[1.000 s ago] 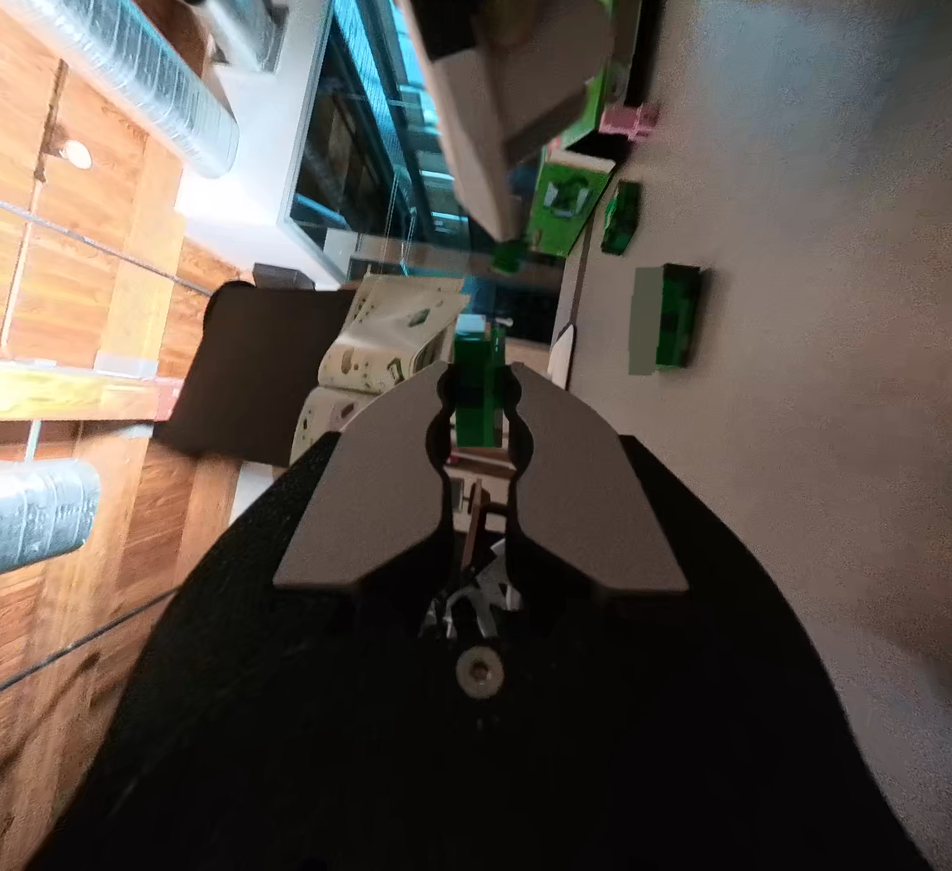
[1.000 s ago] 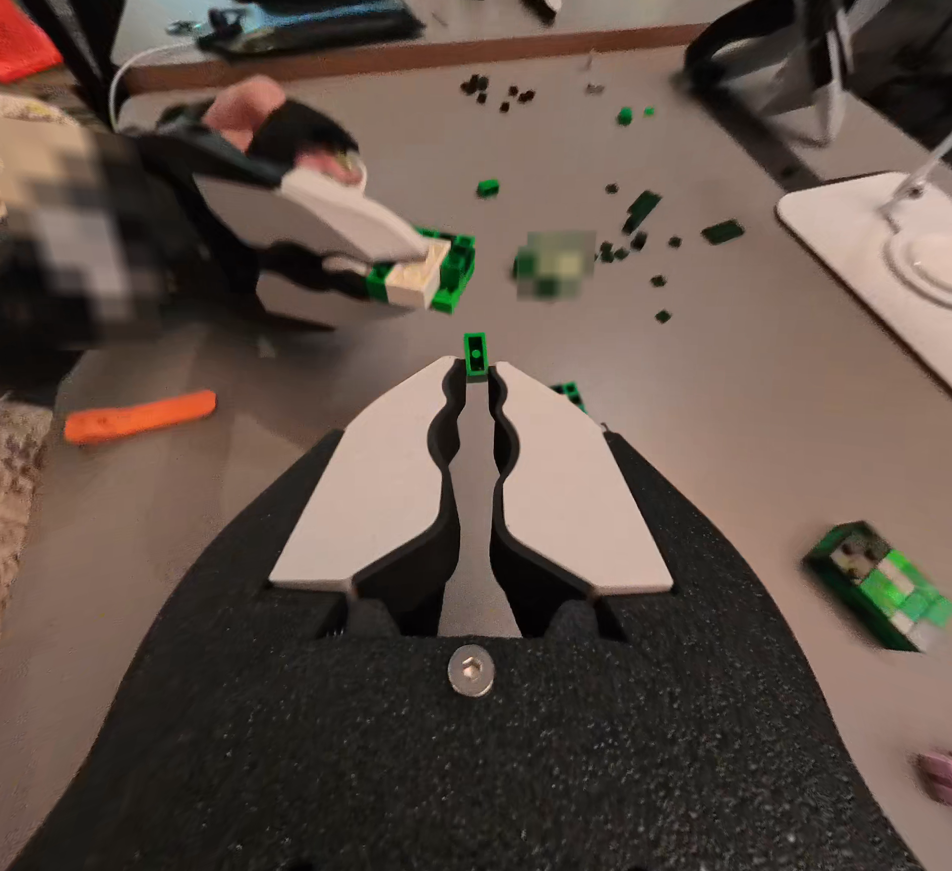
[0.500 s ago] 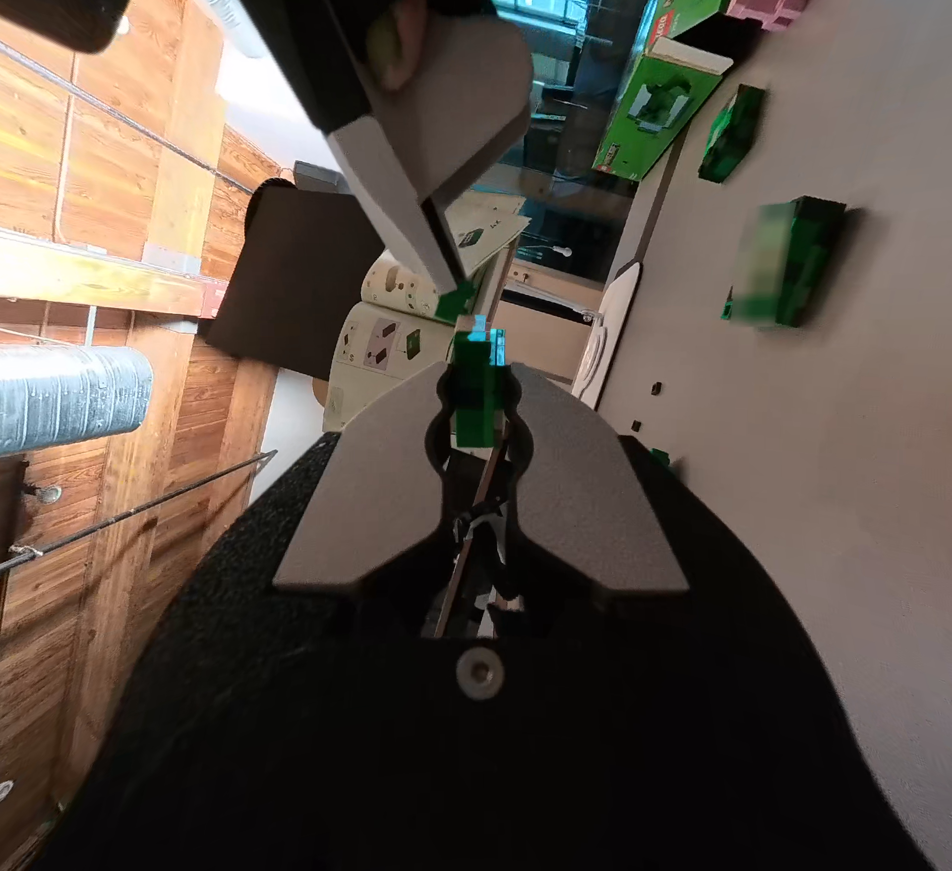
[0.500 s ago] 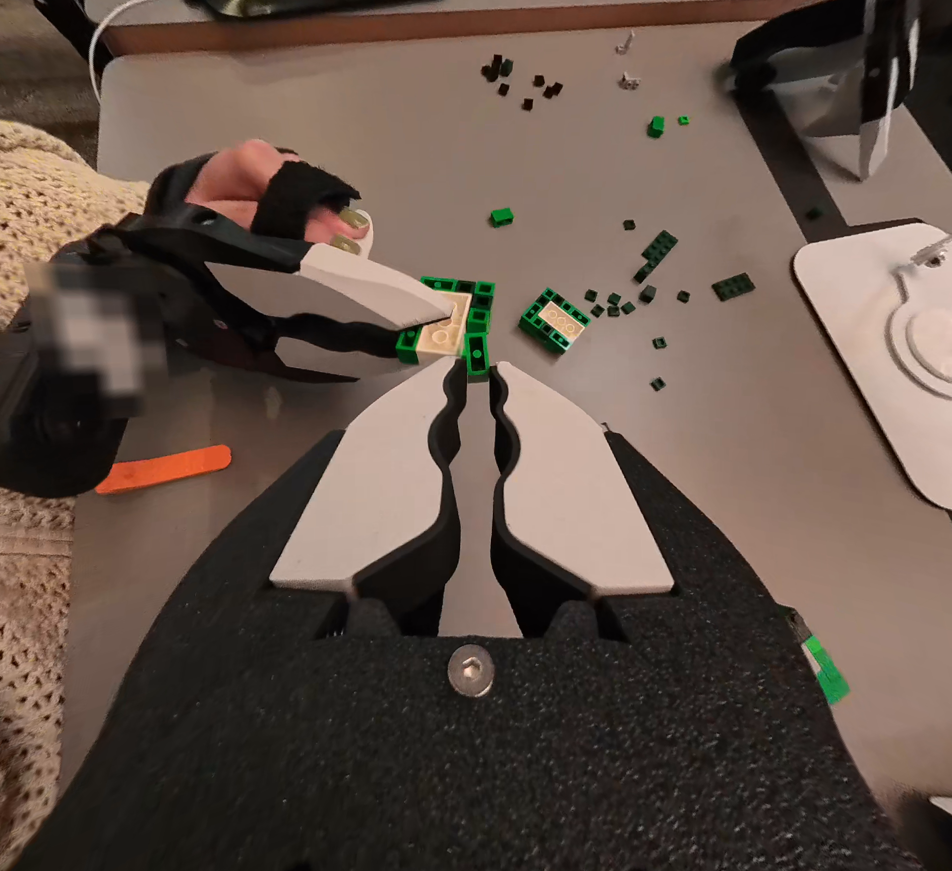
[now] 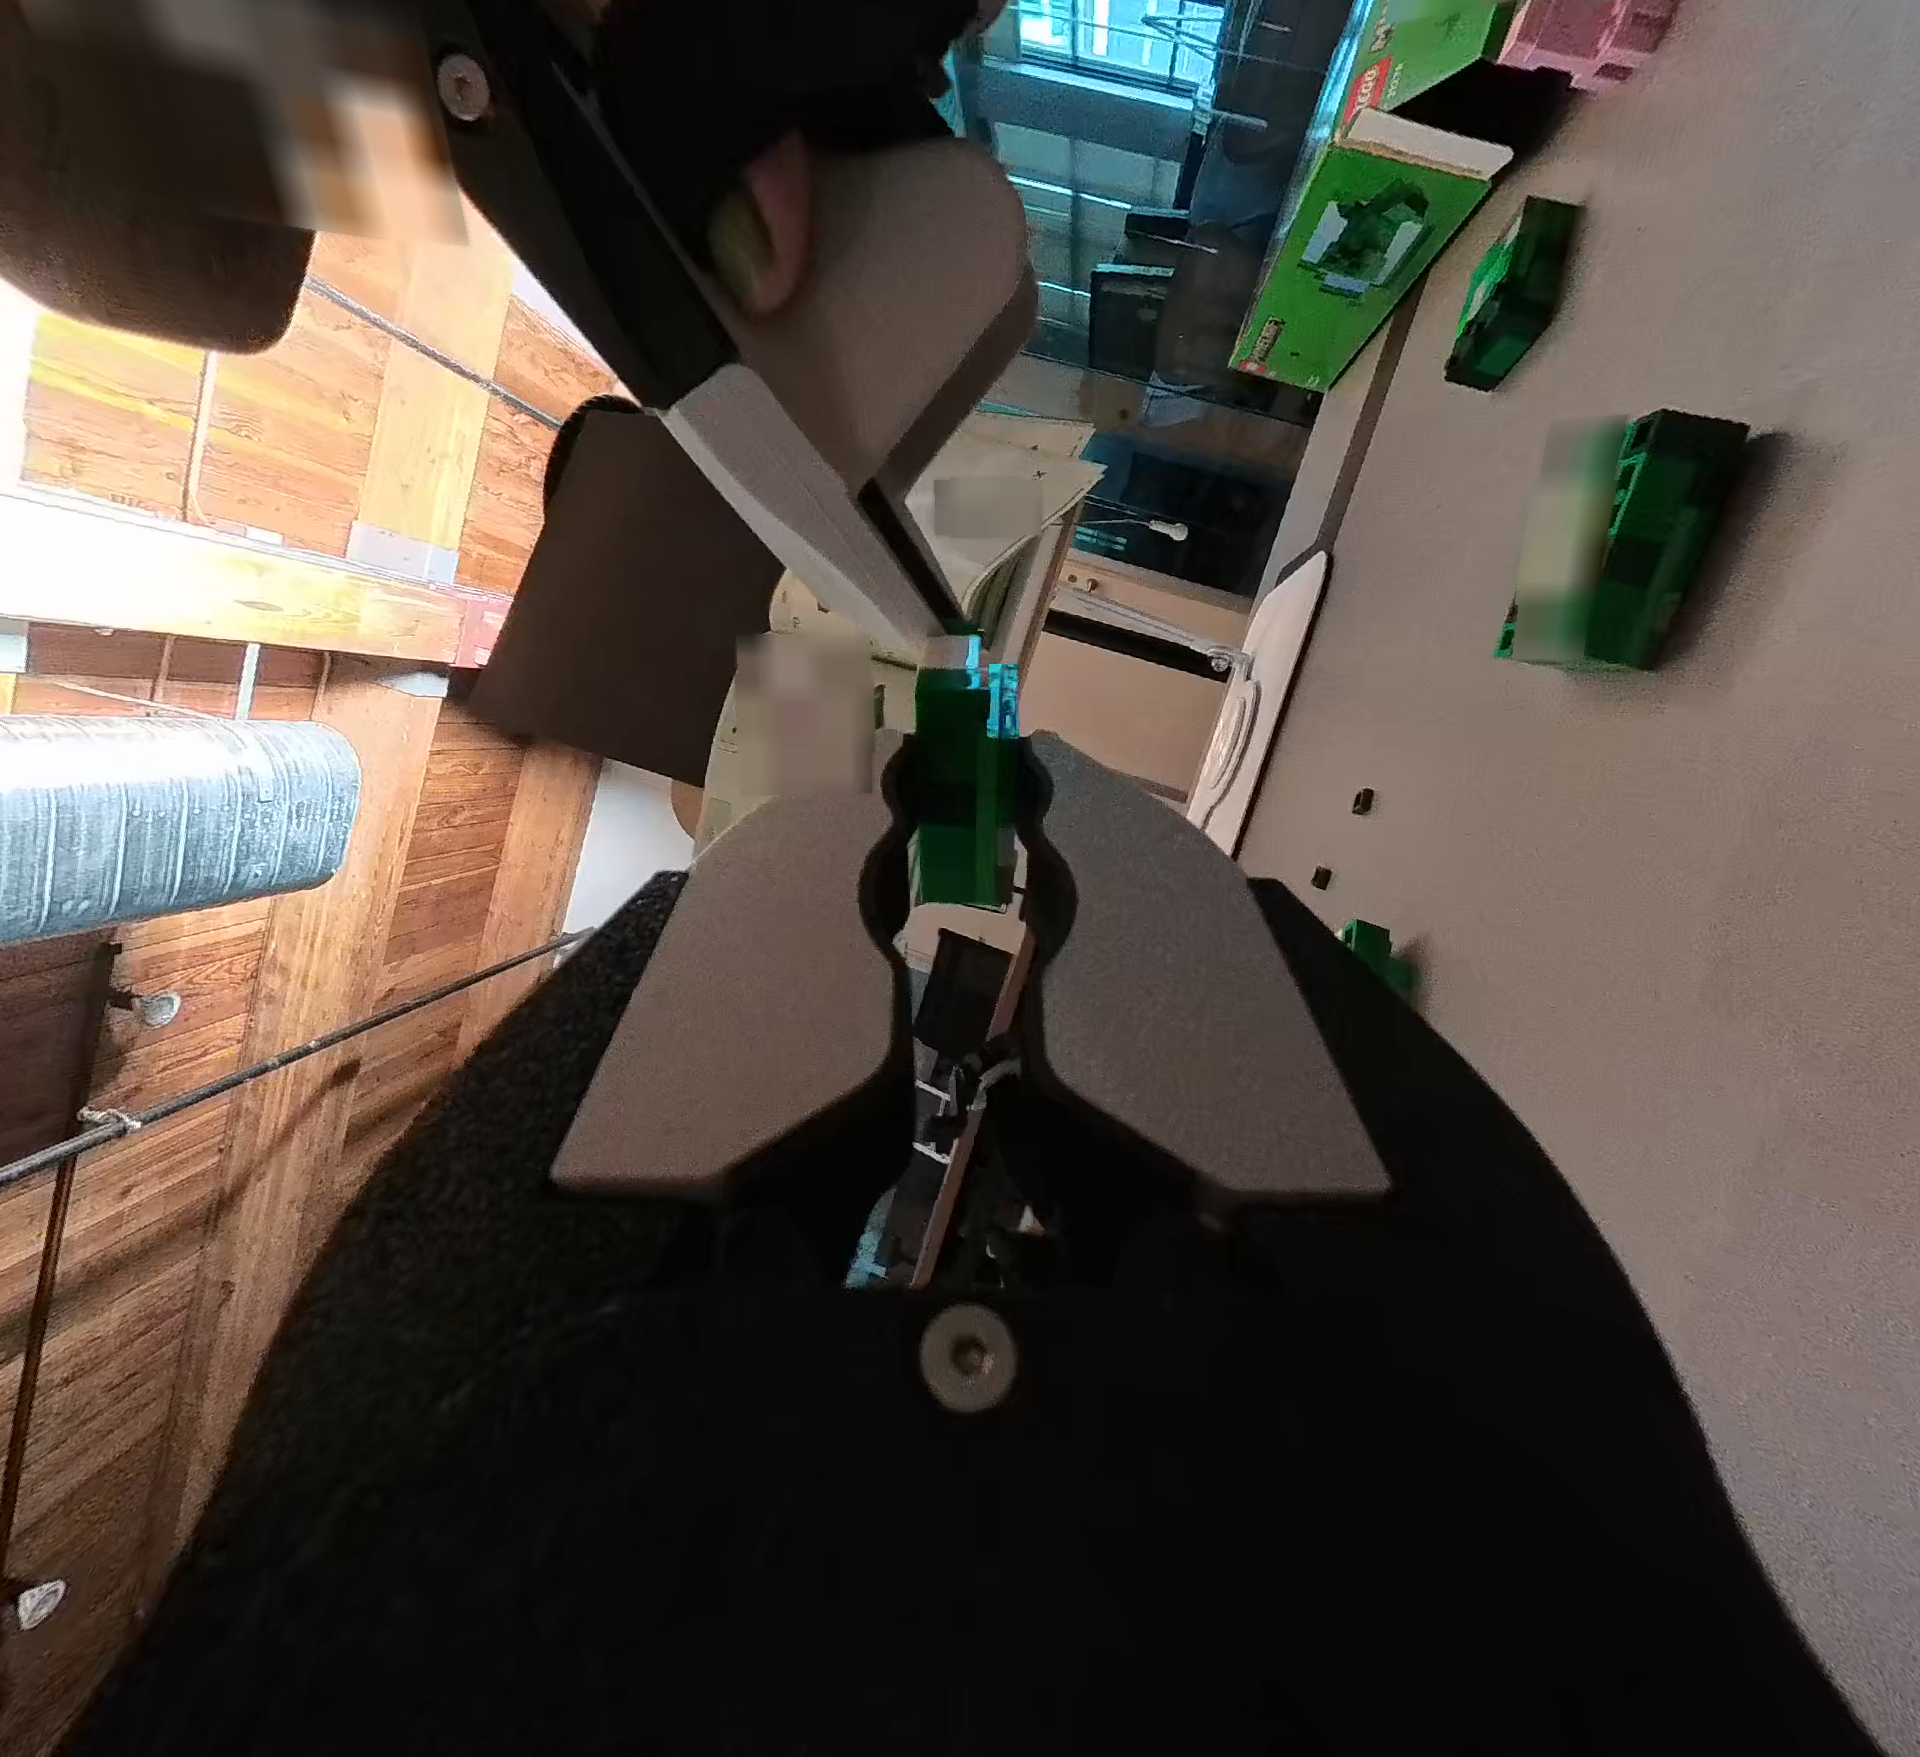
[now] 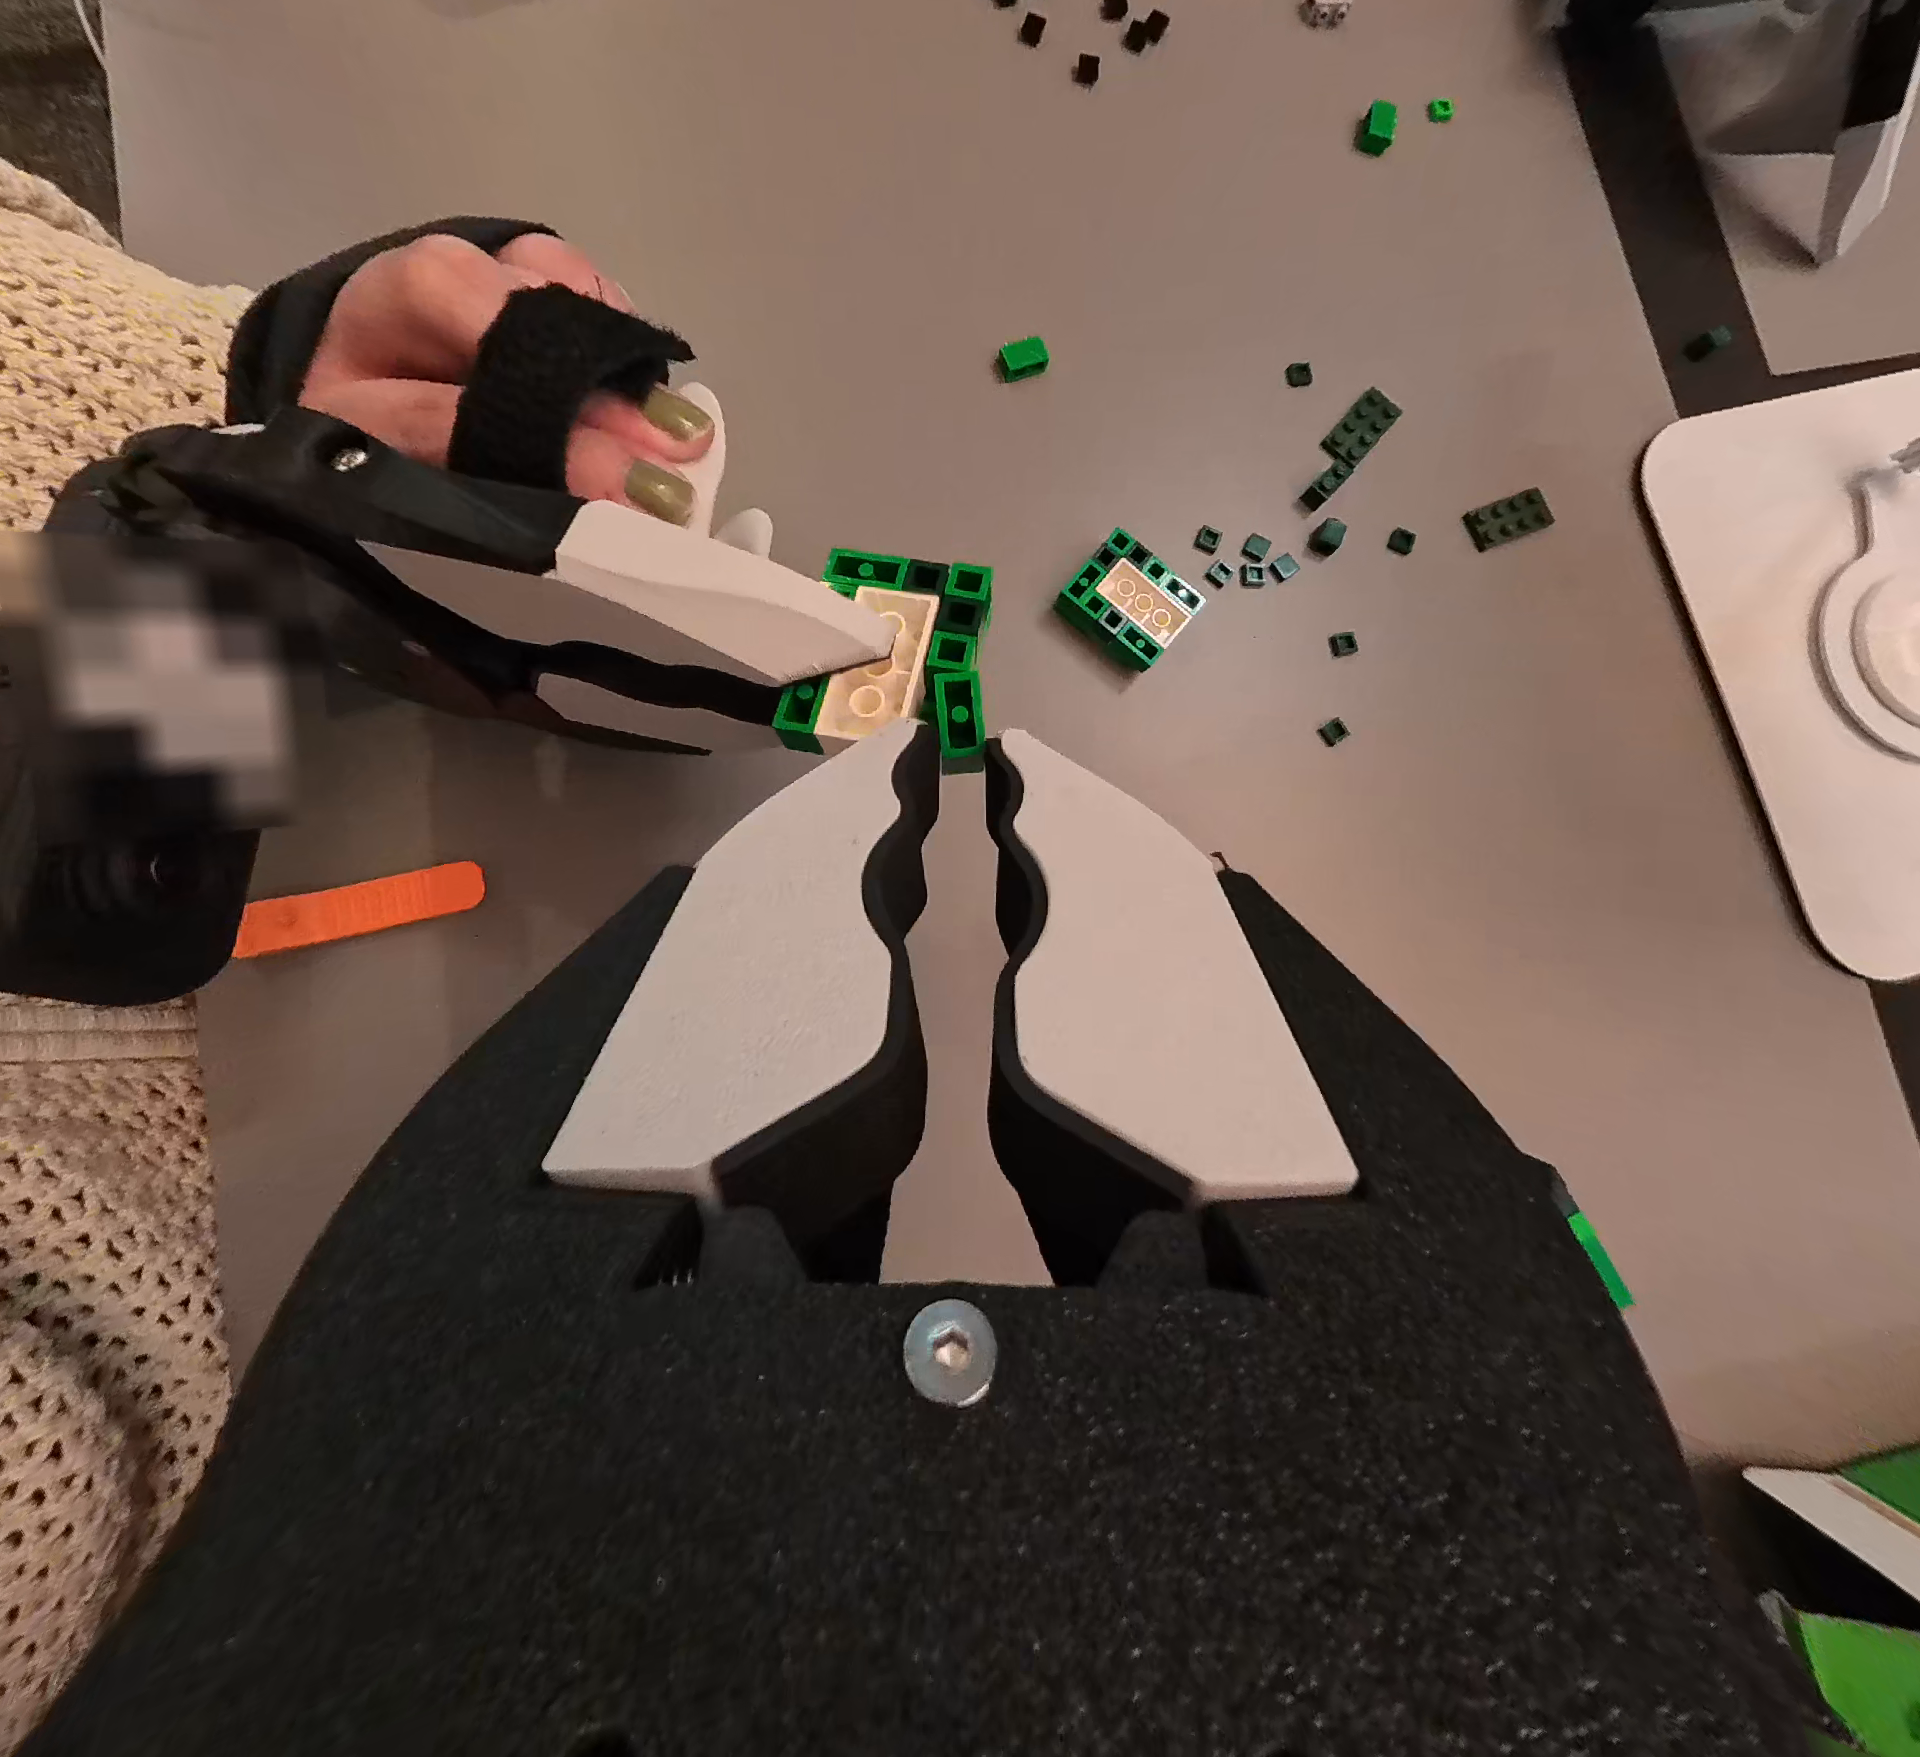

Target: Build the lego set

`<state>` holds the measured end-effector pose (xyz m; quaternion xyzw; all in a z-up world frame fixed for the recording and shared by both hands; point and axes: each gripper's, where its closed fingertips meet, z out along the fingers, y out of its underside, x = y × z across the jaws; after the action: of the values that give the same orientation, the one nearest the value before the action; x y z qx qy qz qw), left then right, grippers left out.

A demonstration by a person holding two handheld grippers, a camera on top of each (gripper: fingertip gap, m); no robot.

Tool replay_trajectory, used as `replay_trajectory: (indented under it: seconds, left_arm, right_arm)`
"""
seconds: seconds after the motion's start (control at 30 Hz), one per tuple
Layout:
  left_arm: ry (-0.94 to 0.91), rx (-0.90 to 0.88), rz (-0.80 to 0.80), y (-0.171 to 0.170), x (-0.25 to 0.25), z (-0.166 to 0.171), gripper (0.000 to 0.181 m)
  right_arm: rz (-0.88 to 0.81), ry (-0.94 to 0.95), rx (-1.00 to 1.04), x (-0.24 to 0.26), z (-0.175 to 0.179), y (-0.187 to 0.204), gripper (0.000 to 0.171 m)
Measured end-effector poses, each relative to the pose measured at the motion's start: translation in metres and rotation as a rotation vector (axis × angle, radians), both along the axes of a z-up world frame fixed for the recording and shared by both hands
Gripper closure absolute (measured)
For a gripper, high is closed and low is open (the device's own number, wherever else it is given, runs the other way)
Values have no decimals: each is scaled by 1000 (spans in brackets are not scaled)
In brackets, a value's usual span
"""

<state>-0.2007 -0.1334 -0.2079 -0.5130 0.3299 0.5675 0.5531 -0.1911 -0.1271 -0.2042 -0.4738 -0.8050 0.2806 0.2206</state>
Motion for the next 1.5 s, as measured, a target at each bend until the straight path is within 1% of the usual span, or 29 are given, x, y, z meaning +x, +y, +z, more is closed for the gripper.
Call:
replay_trajectory:
  seconds: [0.17, 0.23, 0.4, 0.5, 0.57, 0.63, 0.7, 0.77, 0.83, 0.9, 0.93, 1.0, 1.1, 1.2, 1.23, 1.33, 1.37, 1.43, 1.5]
  left_arm:
    - [5, 4, -6, -1, 2, 1, 165]
    - [5, 5, -10, -2, 3, 1, 165]
    - [-11, 10, -18, -3, 4, 2, 165]
    - [-74, -2, -30, -3, -1, 0, 165]
    - [-175, -5, -51, -3, -8, 0, 165]
    - [-328, -17, -144, -4, -9, -1, 165]
    - [-522, -50, -298, -4, -4, -2, 165]
    - [-718, -132, -520, -7, 13, -2, 165]
    - [-925, -239, -720, -11, 29, -1, 165]
    - [-1089, -328, -939, -22, 46, 5, 165]
    - [-1161, -374, -1001, -25, 49, 5, 165]
    - [-1251, -480, -1071, -28, 55, 0, 165]
    - [-1299, -558, -1121, -32, 61, -6, 165]
    - [-1301, -581, -1132, -33, 64, -8, 165]
    - [-1307, -581, -1131, -33, 63, -9, 165]
    - [-1316, -523, -1095, -28, 57, -8, 164]
    - [-1297, -481, -1045, -23, 53, -8, 160]
    - [-1207, -386, -886, -12, 40, -12, 139]
    - [-1090, -278, -664, -1, 19, -17, 135]
  right_arm:
    - [16, -13, 1, 1, 3, -2, 163]
    - [40, -23, -28, 3, 4, -8, 159]
    - [50, -27, -26, 3, 3, -10, 157]
    - [47, 33, -34, 2, 11, -7, 156]
    - [41, 131, -25, 1, 22, 0, 154]
    - [48, 239, 0, 4, 28, 7, 153]
    - [53, 307, 0, 11, 24, 10, 153]
    - [67, 323, -45, 20, 12, 7, 151]
    - [110, 332, -116, 28, 0, -4, 143]
    - [144, 340, -168, 34, -12, -14, 134]
    - [154, 342, -188, 37, -17, -17, 134]
    - [208, 358, -225, 43, -23, -28, 136]
    - [239, 383, -260, 47, -25, -37, 140]
    - [262, 371, -294, 49, -29, -42, 148]
    - [271, 367, -310, 50, -30, -44, 153]
    - [199, 397, -339, 43, -28, -37, 154]
    - [151, 410, -342, 38, -28, -32, 154]
    - [9, 470, -339, 26, -24, -15, 154]
    - [-126, 535, -351, 17, -18, -2, 154]
